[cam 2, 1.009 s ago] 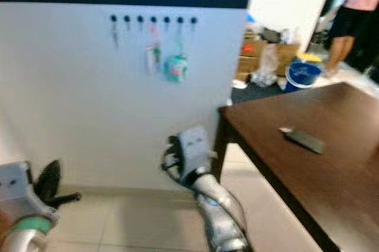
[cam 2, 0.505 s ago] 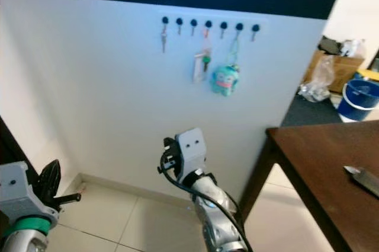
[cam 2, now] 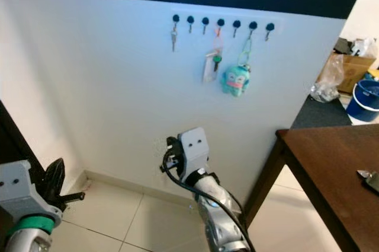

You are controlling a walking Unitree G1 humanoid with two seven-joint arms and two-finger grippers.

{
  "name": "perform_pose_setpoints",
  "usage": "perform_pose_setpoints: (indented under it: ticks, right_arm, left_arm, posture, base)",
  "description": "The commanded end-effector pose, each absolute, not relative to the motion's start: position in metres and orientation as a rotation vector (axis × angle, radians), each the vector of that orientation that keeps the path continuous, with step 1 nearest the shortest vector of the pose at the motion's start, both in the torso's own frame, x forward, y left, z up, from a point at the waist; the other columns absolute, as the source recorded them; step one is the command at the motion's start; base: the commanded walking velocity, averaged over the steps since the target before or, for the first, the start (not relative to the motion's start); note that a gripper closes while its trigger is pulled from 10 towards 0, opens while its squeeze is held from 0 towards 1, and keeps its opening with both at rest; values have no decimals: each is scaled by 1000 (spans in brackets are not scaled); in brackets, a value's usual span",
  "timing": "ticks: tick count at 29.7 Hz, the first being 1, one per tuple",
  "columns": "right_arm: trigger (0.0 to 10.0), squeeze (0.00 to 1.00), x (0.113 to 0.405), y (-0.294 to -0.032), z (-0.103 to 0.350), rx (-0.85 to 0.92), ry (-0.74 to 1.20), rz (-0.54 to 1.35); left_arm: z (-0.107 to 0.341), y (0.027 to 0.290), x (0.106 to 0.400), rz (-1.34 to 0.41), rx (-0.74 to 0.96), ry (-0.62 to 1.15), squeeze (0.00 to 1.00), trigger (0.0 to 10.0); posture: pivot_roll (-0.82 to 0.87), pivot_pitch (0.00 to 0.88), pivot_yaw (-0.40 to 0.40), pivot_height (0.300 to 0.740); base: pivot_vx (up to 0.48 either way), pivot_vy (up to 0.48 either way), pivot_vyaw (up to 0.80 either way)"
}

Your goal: Hang keys on a hook

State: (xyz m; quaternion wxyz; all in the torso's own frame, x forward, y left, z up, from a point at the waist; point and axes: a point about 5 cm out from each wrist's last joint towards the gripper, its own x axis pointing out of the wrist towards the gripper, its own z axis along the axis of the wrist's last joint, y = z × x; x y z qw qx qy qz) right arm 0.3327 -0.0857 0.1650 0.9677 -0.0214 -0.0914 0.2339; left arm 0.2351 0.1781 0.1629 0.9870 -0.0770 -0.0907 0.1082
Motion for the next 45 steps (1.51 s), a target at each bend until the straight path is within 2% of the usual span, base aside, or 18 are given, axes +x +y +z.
perform_pose_setpoints:
  ticks: [1, 23, 45]
  right_arm:
    - [10000, 0, 333, -85, 170, -28, -208, 471]
    - [10000, 0, 333, -90, 158, -20, -145, 454]
    - [10000, 0, 332, -89, 158, -24, -146, 457]
  left_arm:
    - [158, 179, 235, 215, -150, -161, 0, 10000]
    - [155, 177, 236, 218, -146, -133, 0, 10000]
    - [157, 178, 236, 215, -154, -143, 0, 10000]
  posture:
    - [-64, 12, 88, 740]
    - [-61, 14, 86, 740]
    - [-58, 15, 87, 740]
  base:
    - [0, 0, 0]
    - [0, 0, 0]
    - [326, 0, 0]
